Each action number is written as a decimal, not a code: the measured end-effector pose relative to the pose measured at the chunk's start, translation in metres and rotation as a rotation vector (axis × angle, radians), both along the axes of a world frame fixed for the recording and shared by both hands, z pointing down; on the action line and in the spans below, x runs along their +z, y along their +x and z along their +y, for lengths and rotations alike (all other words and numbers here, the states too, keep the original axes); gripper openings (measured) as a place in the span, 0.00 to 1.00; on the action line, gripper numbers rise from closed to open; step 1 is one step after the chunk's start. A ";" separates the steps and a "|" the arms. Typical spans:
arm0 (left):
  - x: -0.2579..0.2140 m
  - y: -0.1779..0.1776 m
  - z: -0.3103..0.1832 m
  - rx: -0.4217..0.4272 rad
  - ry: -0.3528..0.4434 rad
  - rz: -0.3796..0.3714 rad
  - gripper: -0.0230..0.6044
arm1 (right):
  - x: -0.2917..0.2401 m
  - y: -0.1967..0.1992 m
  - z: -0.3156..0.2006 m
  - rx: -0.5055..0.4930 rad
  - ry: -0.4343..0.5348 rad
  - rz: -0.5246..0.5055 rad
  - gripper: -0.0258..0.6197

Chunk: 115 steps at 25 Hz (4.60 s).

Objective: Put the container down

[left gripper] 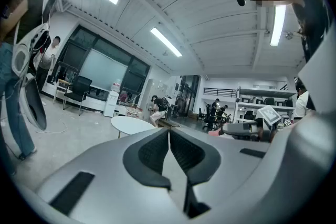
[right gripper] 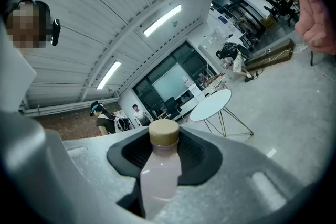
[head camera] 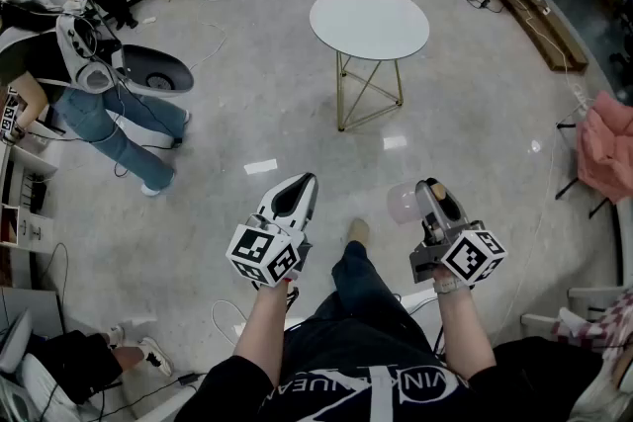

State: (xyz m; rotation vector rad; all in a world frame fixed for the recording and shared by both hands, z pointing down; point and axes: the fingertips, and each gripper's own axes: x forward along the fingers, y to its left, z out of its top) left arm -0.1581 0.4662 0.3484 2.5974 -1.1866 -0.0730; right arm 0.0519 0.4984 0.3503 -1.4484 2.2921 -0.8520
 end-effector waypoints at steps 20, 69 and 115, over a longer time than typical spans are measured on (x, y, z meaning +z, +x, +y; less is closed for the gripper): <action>-0.003 0.029 -0.156 0.012 -0.044 -0.016 0.06 | 0.000 0.014 -0.151 -0.018 -0.031 -0.036 0.24; 0.023 0.102 -0.409 0.063 -0.087 0.012 0.06 | 0.019 0.074 -0.396 -0.004 -0.057 -0.061 0.24; 0.087 0.115 -0.624 0.103 -0.225 0.014 0.06 | 0.085 0.074 -0.614 -0.021 -0.195 -0.018 0.24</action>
